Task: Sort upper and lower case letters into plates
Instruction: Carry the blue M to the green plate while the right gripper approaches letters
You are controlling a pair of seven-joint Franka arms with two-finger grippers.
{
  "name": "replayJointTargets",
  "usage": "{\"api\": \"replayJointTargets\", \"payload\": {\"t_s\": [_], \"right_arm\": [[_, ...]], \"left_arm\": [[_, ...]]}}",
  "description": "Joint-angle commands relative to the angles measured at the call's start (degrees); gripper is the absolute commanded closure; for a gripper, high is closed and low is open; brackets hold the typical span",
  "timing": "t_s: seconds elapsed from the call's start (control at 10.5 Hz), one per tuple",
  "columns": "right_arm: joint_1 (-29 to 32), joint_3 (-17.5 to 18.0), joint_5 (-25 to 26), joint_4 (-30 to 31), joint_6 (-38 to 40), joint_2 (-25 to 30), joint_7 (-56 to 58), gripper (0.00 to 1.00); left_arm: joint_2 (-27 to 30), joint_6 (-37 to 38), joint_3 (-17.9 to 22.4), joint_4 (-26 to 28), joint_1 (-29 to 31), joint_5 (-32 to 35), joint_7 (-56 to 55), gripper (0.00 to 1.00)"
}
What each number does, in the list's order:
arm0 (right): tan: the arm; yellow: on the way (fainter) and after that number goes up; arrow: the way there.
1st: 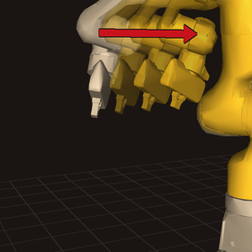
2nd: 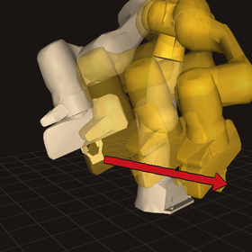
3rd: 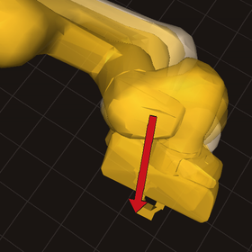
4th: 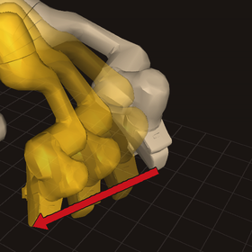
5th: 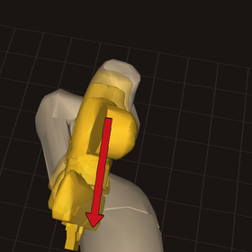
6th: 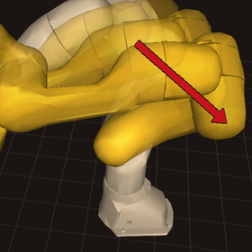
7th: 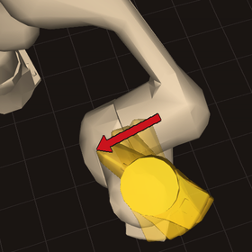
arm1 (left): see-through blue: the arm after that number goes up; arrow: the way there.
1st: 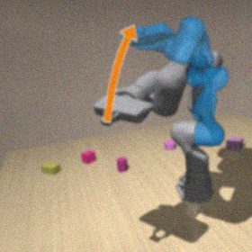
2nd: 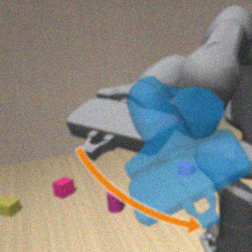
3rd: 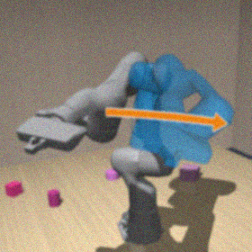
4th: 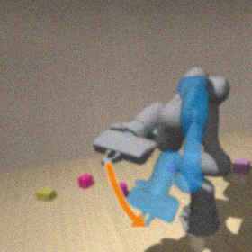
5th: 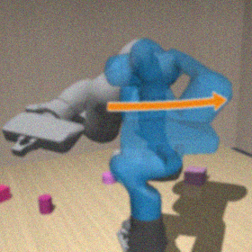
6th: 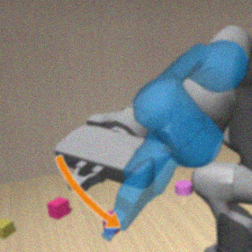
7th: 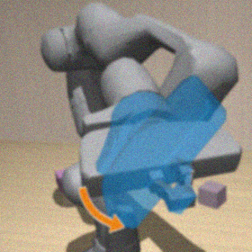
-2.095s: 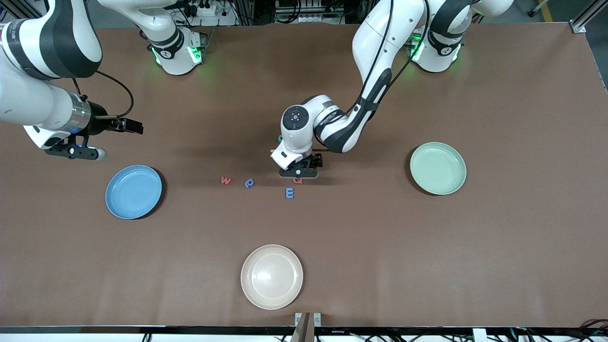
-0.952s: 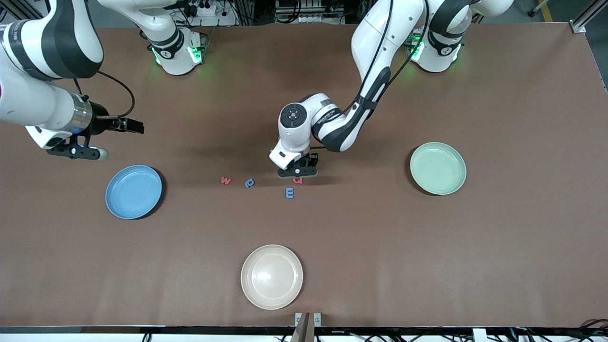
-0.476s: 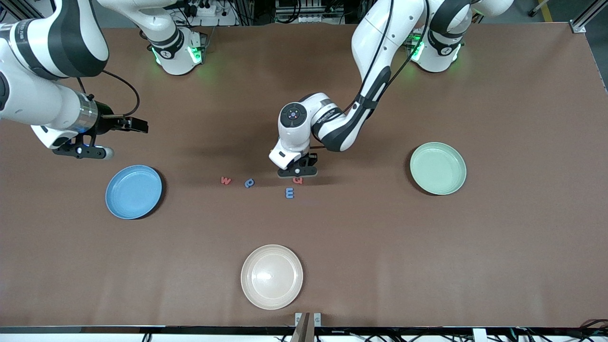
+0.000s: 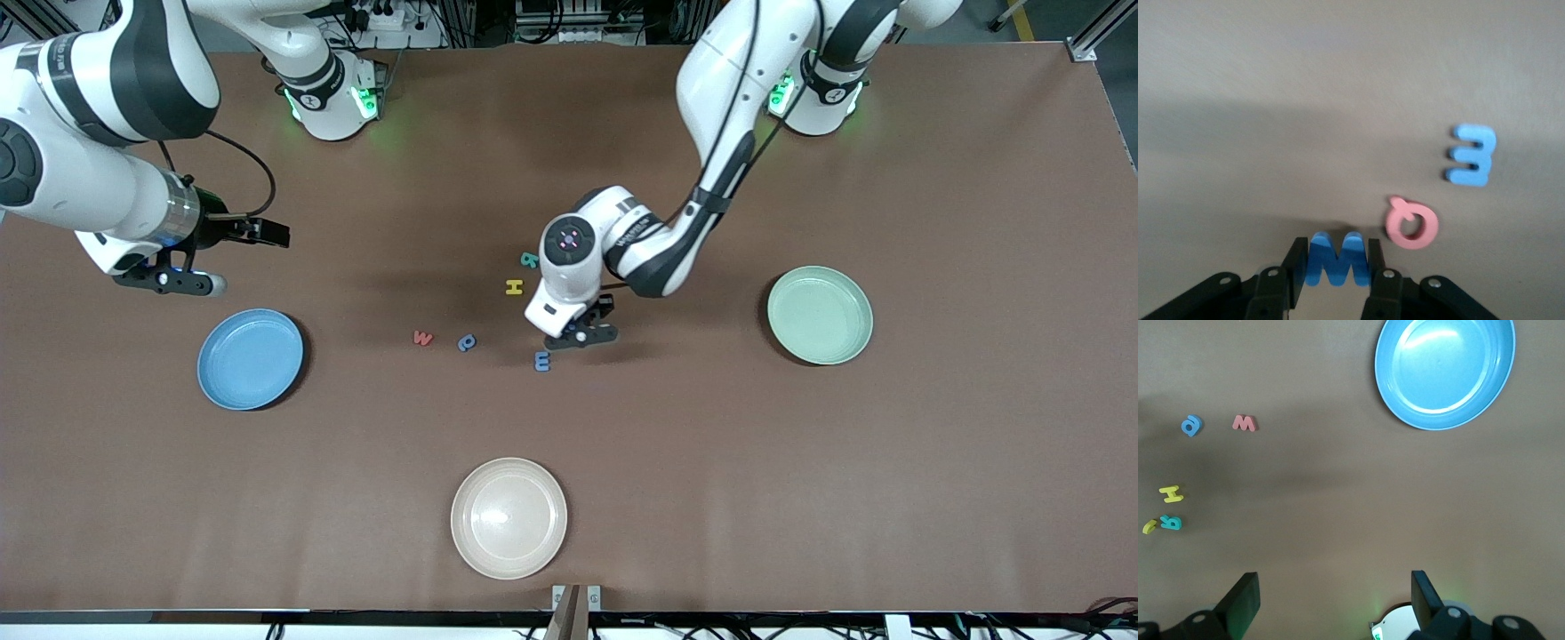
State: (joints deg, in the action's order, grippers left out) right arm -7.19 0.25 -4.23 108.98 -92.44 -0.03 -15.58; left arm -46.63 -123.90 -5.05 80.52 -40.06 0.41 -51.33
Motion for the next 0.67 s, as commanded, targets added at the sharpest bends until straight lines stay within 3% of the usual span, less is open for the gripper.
{"api": "replayJointTargets", "payload": {"t_s": [0.0, 0.29, 0.57], "right_arm": [[-3.6, 0.01, -0.95, 4.04, -3.26, 2.84, -5.92, 0.0], [-9.49, 0.01, -0.95, 5.62, -5.55, 2.93, -16.03, 0.0], [-17.92, 0.01, -0.95, 8.26, -11.34, 1.97, -28.77, 0.0]], "left_arm": [[6.8, 10.13, -3.21, 1.91, 8.92, -2.17, 13.12, 0.72], [9.88, 17.46, -3.04, 4.1, 14.91, -0.94, 29.31, 0.8], [14.81, 17.38, -3.04, 12.71, 21.76, 3.35, 42.15, 0.8]]}}
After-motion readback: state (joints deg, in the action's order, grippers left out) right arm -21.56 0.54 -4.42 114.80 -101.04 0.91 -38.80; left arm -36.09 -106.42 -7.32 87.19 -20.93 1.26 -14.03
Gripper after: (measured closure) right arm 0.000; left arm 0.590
